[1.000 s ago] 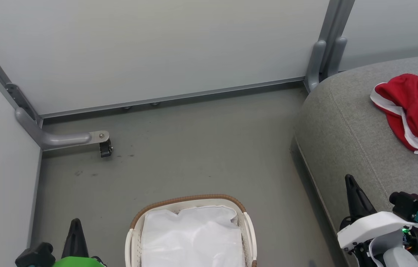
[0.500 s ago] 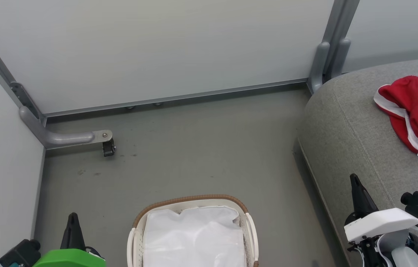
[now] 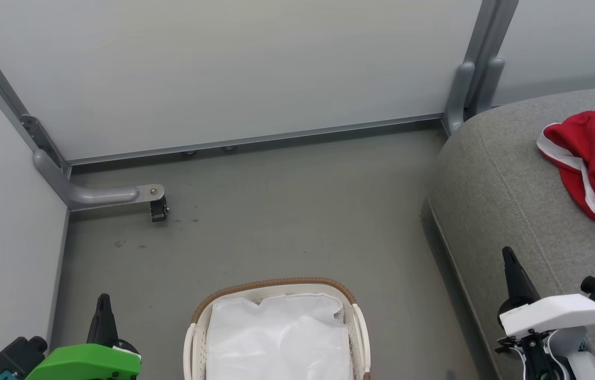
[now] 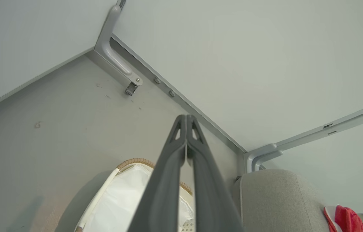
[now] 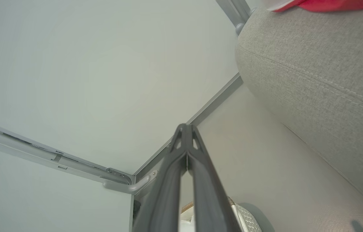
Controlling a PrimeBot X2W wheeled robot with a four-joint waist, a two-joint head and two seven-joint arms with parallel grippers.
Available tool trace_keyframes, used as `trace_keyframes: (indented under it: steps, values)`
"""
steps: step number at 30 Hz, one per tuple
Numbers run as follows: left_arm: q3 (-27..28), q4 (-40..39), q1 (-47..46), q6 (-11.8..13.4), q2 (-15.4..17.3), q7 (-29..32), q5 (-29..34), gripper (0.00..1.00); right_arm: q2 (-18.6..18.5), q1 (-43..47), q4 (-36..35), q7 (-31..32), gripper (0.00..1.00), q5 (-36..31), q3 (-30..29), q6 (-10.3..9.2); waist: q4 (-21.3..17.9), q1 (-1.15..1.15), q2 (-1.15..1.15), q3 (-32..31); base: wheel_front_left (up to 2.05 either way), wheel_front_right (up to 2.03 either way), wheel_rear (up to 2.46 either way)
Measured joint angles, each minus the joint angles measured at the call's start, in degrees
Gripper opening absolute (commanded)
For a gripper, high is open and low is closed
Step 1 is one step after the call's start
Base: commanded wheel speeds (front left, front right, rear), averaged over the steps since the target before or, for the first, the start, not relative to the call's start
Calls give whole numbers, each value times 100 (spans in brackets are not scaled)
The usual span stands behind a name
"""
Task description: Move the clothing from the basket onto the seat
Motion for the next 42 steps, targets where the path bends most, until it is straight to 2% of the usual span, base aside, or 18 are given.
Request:
trace_keyframes:
  steps: [21, 42]
  values:
    - [99, -93, -192, -140, 3, 386, -1447, 0, 10, -3, -105, 372, 0, 1371, -130, -1, 103, 0, 0, -24, 0, 0, 0]
    - [172, -174, -328, -234, 8, 673, -2561, 0, 18, -8, -193, 658, 0, 2435, -226, -1, 201, 0, 0, -47, 0, 0, 0]
